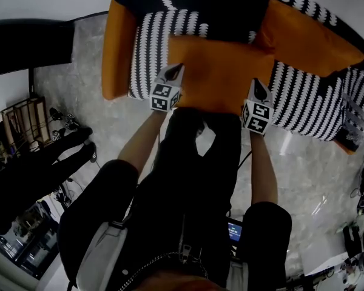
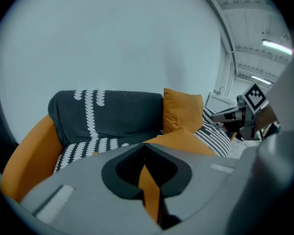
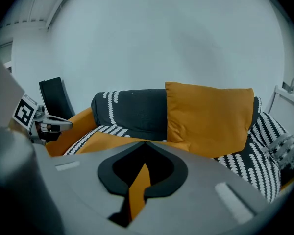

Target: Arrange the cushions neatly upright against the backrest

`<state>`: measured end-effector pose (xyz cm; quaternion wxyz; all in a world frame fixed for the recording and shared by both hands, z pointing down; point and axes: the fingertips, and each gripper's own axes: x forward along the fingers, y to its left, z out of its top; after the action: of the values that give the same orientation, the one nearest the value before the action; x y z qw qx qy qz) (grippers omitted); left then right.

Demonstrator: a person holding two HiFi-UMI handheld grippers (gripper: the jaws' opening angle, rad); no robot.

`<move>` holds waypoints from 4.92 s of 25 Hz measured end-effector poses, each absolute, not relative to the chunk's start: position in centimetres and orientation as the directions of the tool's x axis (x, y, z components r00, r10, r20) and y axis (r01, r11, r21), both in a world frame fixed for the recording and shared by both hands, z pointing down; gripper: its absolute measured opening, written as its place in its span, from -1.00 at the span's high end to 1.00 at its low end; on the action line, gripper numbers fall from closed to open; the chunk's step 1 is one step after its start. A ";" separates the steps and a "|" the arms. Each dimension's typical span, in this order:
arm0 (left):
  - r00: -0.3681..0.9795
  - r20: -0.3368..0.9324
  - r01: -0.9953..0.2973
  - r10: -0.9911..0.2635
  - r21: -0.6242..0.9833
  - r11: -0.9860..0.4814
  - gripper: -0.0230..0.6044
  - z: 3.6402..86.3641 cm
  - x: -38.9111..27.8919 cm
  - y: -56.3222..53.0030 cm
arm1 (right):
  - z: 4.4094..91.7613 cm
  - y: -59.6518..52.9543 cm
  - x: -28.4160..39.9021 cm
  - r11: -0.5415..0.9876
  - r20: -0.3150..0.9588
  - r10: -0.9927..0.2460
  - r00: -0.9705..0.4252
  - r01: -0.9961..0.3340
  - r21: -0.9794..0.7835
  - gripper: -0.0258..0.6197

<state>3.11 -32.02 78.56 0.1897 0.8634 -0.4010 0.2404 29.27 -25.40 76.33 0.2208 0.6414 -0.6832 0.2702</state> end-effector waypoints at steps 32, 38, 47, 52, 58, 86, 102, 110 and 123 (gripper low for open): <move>0.482 0.702 -0.851 -0.523 0.236 -0.469 -0.33 89.7 -1.3 -32.6 | 88.9 -22.4 32.6 -0.048 0.816 -0.569 -0.099 -0.987 -0.153 -0.41; 0.501 0.731 -0.849 -0.463 0.310 -0.428 -0.35 91.6 -1.6 -31.2 | 91.0 -20.6 34.1 -0.081 0.844 -0.521 -0.126 -0.977 -0.195 -0.49; 0.533 0.748 -0.830 -0.395 0.371 -0.417 -0.33 93.4 -1.8 -31.4 | 92.2 -21.8 32.9 -0.086 0.869 -0.429 -0.247 -0.946 -0.311 -0.43; 0.535 0.761 -0.822 -0.366 0.370 -0.432 -0.14 93.2 -1.9 -31.2 | 92.1 -21.9 31.7 -0.081 0.883 -0.395 -0.255 -0.947 -0.310 -0.24; 0.496 0.778 -0.843 -0.385 0.325 -0.429 0.34 92.2 -1.2 -30.4 | 91.1 -20.8 32.5 -0.050 0.906 -0.351 -0.236 -0.962 -0.269 0.21; 0.444 0.749 -0.859 -0.492 0.199 -0.472 0.85 88.5 -1.4 -30.9 | 88.6 -20.4 33.9 -0.019 0.887 -0.451 -0.102 -0.992 -0.123 0.88; 0.415 0.697 -0.886 -0.585 0.162 -0.435 0.85 81.6 -2.4 -34.1 | 83.3 -23.1 32.9 0.004 0.839 -0.533 -0.112 -0.991 -0.130 0.88; 0.361 0.638 -0.922 -0.680 0.134 -0.363 0.85 75.2 -4.3 -38.0 | 78.2 -29.7 31.8 0.085 0.781 -0.607 -0.147 -0.989 -0.121 0.88; 0.310 0.551 -0.948 -0.775 0.116 -0.297 0.85 67.8 -8.6 -41.6 | 71.1 -35.9 28.1 0.148 0.704 -0.685 -0.189 -0.982 -0.120 0.88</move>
<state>-8.59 -41.57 67.83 0.2158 0.7801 -0.5520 0.2004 28.07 -35.90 71.12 0.2543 0.5838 -0.7136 0.2921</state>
